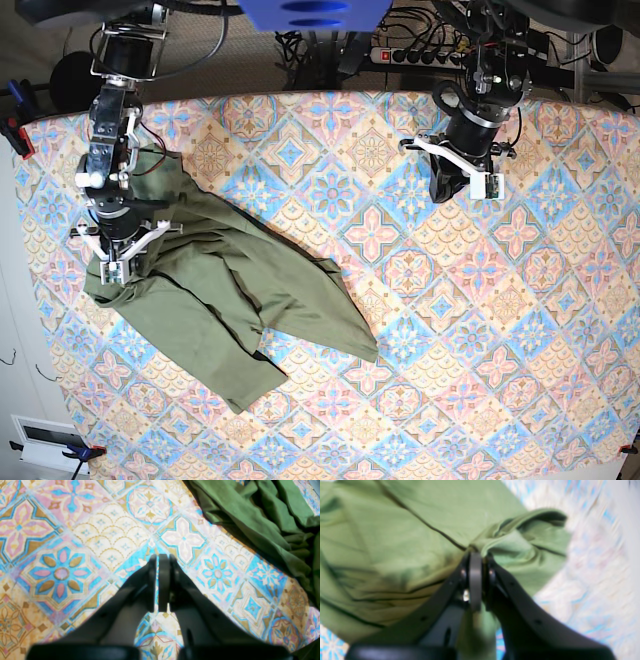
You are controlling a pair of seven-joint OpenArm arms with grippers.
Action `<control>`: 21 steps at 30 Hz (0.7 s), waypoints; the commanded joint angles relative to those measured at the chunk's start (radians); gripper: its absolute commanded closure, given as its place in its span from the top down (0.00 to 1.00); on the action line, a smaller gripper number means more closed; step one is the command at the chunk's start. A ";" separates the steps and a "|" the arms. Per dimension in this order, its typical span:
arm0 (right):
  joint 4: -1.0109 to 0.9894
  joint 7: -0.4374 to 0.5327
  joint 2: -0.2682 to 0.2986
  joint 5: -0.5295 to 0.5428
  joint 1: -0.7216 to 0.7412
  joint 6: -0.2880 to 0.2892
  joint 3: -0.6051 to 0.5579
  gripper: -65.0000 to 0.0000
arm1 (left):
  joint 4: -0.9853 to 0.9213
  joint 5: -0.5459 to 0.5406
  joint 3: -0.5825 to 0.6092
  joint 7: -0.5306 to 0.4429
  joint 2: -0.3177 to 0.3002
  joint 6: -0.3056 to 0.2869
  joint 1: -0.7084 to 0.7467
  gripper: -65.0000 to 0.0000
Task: Layout the t-shirt on the table in an organized manner, then fold the t-shirt properly
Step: 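Lift the shirt with the right gripper and shake it out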
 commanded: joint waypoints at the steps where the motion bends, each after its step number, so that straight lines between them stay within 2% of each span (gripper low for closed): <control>1: 0.076 0.044 0.014 0.015 0.024 0.012 0.001 0.02 | 0.016 -0.005 -0.002 -0.024 -0.005 -0.006 -0.002 0.04; 4: 0.157 0.024 0.014 0.089 -0.022 0.046 -0.017 0.02 | 0.016 -0.005 -0.002 -0.024 -0.005 -0.006 -0.002 0.04; 8: 0.242 0.018 0.009 0.265 -0.074 0.070 0.023 0.02 | 0.016 -0.005 -0.008 -0.024 -0.005 -0.006 0.003 0.04; 11: 0.257 0.018 -0.027 0.384 -0.096 0.078 0.036 0.02 | 0.016 -0.005 -0.010 -0.024 -0.026 -0.006 0.003 0.04; 12: 0.257 0.018 -0.035 0.428 -0.094 0.099 0.033 0.02 | 0.016 -0.005 -0.010 -0.024 -0.037 -0.006 0.003 0.04; 14: 0.257 0.013 -0.053 0.499 -0.094 0.185 0.021 0.02 | 0.016 -0.005 -0.011 -0.024 -0.042 -0.006 0.004 0.04; 15: 0.257 0.012 -0.061 0.519 -0.094 0.224 -0.005 0.02 | 0.016 -0.005 -0.011 -0.024 -0.042 -0.006 0.012 0.04; 17: 0.262 0.012 -0.072 0.534 -0.094 0.260 -0.083 0.02 | 0.016 -0.005 -0.030 -0.024 -0.042 -0.006 0.038 0.04; 18: 0.262 0.012 -0.080 0.534 -0.093 0.267 -0.125 0.02 | 0.016 -0.005 -0.045 -0.024 -0.042 -0.006 0.050 0.04; 21: 0.245 0.012 -0.152 0.511 -0.040 0.268 -0.263 0.02 | 0.016 -0.005 -0.082 -0.024 -0.042 -0.006 0.069 0.04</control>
